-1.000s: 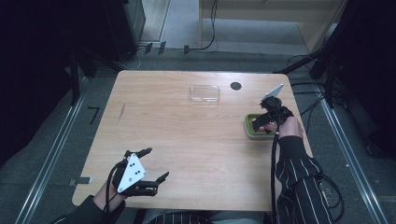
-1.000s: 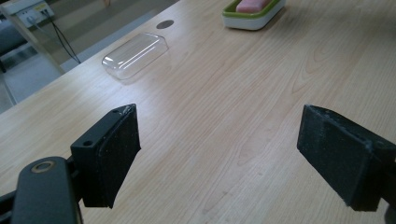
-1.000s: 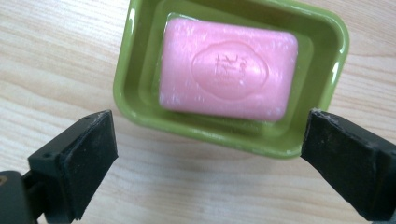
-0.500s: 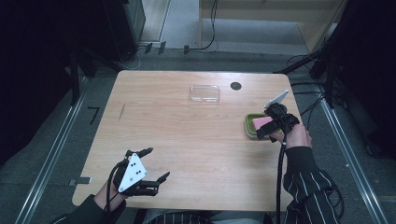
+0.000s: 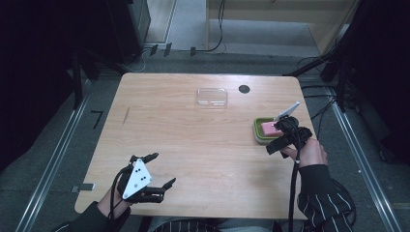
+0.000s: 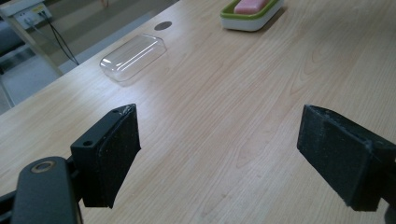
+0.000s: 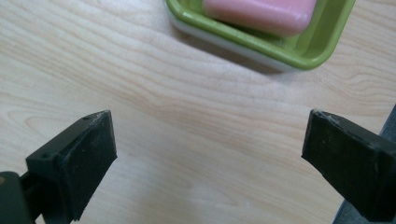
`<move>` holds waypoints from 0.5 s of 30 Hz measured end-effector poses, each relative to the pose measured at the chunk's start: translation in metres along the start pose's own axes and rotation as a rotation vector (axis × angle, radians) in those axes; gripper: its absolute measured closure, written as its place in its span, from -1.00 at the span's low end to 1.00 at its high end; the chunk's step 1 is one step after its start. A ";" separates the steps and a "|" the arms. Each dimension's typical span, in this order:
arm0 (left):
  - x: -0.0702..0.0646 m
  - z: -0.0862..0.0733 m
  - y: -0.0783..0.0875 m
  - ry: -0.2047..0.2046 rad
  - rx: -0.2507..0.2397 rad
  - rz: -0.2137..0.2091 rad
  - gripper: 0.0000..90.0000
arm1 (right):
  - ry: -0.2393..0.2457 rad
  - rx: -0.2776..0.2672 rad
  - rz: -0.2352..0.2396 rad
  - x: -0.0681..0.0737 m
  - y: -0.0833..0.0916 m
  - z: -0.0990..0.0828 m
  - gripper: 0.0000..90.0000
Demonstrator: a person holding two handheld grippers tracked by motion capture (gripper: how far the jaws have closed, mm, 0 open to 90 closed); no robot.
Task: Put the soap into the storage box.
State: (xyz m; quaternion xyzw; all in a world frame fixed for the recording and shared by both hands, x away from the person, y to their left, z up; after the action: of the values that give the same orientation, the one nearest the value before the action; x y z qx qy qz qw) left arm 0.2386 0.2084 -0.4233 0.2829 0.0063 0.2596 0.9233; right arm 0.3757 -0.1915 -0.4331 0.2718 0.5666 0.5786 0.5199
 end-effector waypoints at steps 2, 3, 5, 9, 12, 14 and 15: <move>0.000 0.000 0.000 -0.001 -0.001 0.000 -0.69 | 0.008 -0.005 0.001 0.002 0.002 -0.005 -0.93; 0.000 0.000 0.000 -0.002 0.000 -0.002 -0.69 | 0.012 -0.005 0.002 0.003 0.002 -0.007 -0.93; 0.000 0.000 0.000 0.000 -0.003 -0.002 -0.69 | 0.019 -0.003 -0.002 0.006 0.002 -0.012 -0.93; 0.000 0.000 -0.001 0.000 -0.005 -0.002 -0.69 | 0.038 0.013 -0.007 0.013 0.000 -0.025 -0.93; 0.000 0.000 -0.001 -0.002 -0.004 -0.002 -0.69 | 0.047 0.009 -0.013 0.015 0.000 -0.030 -0.92; 0.000 0.000 0.000 -0.002 -0.004 -0.003 -0.69 | 0.054 0.008 -0.013 0.018 0.000 -0.036 -0.92; 0.000 0.001 -0.001 -0.002 -0.005 -0.003 -0.69 | 0.054 0.008 -0.012 0.019 0.000 -0.039 -0.92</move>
State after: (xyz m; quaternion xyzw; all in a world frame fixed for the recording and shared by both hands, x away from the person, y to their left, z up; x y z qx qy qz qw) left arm 0.2388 0.2076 -0.4232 0.2809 0.0052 0.2579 0.9244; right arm 0.3349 -0.1885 -0.4466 0.2548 0.5843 0.5804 0.5067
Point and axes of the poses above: each handheld gripper's, and its own axes: y roughly backward along the jaws, z roughly out of its top, x roughly to its left, the point moved 4 cm from there along -y, roughly forward along the jaws, and after that the axes turned 14 degrees about -z, right-handed, at the moved point
